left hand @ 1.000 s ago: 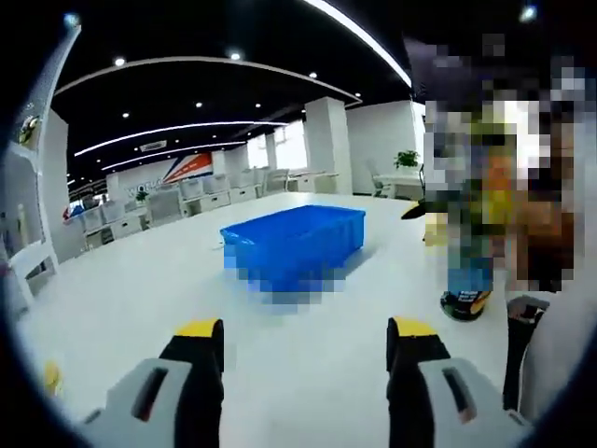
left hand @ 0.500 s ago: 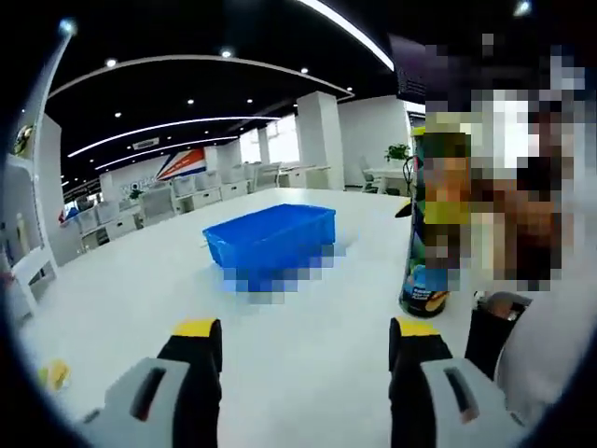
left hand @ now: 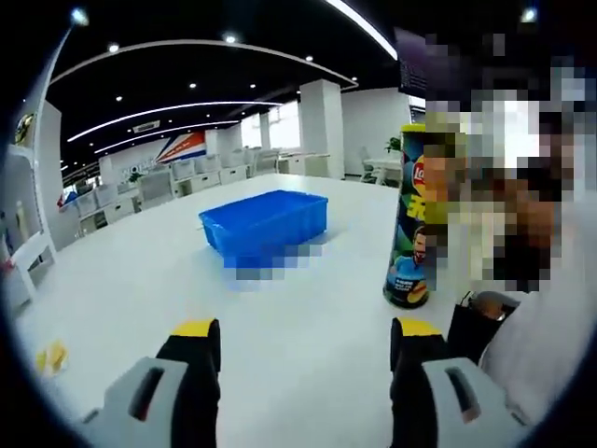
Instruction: Open the lid of the chip container on the table, take out the chips, place them into the box in front of the container, and close the lid
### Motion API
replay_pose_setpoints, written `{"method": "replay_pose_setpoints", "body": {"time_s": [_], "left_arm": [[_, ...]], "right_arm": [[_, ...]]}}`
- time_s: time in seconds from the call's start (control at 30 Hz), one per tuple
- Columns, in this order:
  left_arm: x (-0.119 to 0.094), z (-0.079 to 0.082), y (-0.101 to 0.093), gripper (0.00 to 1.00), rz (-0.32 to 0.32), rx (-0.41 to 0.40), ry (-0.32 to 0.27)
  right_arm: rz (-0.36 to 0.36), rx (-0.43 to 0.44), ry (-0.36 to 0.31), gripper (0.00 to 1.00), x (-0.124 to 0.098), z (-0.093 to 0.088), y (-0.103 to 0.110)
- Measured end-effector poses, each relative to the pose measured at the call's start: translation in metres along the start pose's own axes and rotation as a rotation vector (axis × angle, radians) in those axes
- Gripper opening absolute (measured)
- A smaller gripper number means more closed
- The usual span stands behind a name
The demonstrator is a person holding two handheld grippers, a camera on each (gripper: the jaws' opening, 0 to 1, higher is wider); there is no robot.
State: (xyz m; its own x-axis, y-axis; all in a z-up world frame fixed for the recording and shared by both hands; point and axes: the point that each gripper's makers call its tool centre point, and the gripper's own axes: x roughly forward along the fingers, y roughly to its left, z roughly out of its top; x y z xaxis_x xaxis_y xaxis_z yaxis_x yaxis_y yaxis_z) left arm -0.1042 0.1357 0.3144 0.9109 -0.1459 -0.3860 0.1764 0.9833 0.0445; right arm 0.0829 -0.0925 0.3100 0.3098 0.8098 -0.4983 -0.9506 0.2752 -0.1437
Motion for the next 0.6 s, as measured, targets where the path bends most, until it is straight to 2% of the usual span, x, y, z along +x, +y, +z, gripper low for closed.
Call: {"method": "replay_pose_setpoints", "body": {"time_s": [0.4,0.6], "left_arm": [[-0.002,-0.001,-0.009,0.74,-0.011,0.005,0.021],[-0.001,0.005,-0.017,0.74,-0.028,0.021,0.024]], "right_arm": [[0.004,0.000,0.020,0.58,0.000,-0.007,0.007],[-0.002,0.004,0.021,0.58,-0.001,-0.011,0.007]]}}
